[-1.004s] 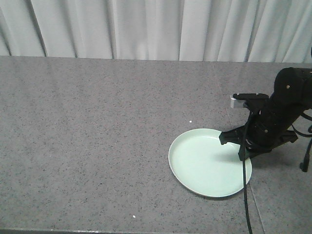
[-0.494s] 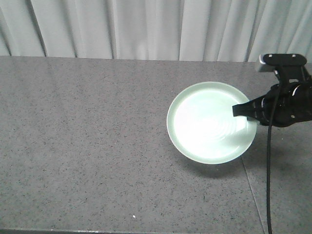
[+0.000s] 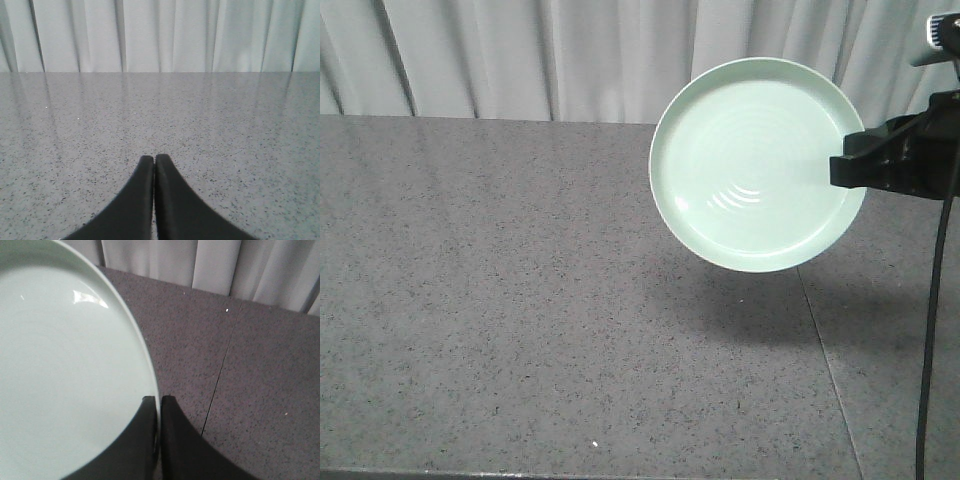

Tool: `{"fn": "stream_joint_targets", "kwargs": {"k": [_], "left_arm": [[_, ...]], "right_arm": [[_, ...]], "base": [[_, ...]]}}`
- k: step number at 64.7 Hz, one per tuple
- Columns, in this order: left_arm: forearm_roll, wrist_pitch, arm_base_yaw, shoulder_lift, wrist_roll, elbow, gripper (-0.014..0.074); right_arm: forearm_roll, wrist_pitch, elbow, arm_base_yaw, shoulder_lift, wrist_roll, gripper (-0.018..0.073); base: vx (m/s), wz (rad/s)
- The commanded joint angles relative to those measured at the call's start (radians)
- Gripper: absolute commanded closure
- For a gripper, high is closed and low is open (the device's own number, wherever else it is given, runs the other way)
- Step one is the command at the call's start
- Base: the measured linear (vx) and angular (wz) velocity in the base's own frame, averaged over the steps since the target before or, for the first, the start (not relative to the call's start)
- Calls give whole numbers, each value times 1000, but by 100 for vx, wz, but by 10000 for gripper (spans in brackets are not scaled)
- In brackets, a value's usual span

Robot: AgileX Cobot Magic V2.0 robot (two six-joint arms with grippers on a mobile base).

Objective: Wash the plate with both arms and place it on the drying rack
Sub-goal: 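Lift the plate upright off the counter with the right gripper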

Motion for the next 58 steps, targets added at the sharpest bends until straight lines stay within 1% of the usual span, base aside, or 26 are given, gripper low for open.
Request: {"fn": "stream_joint_targets", "kwargs": {"k": [1, 5, 8, 17, 24, 38, 58], "left_arm": [[-6, -73, 1, -16, -11, 15, 602], [-6, -73, 1, -16, -11, 15, 602], [-6, -73, 1, -16, -11, 15, 602], [-6, -73, 1, -16, -11, 15, 602], [-6, -73, 1, -16, -11, 15, 602], [-6, -73, 1, -16, -11, 15, 602], [-6, -73, 1, -16, -11, 15, 602]], "right_arm": [[22, -110, -27, -2, -36, -41, 564], [21, -133, -14, -2, -41, -62, 564], [24, -176, 20, -2, -51, -74, 564], [61, -325, 148, -2, -97, -74, 564], [70, -382, 219, -2, -144, -74, 564], [65, -366, 241, -3, -190, -74, 564], [68, -347, 241, -3, -190, -74, 564]], "base": [[0, 0], [0, 0], [0, 0], [0, 0], [0, 0], [0, 0], [0, 0]]}}
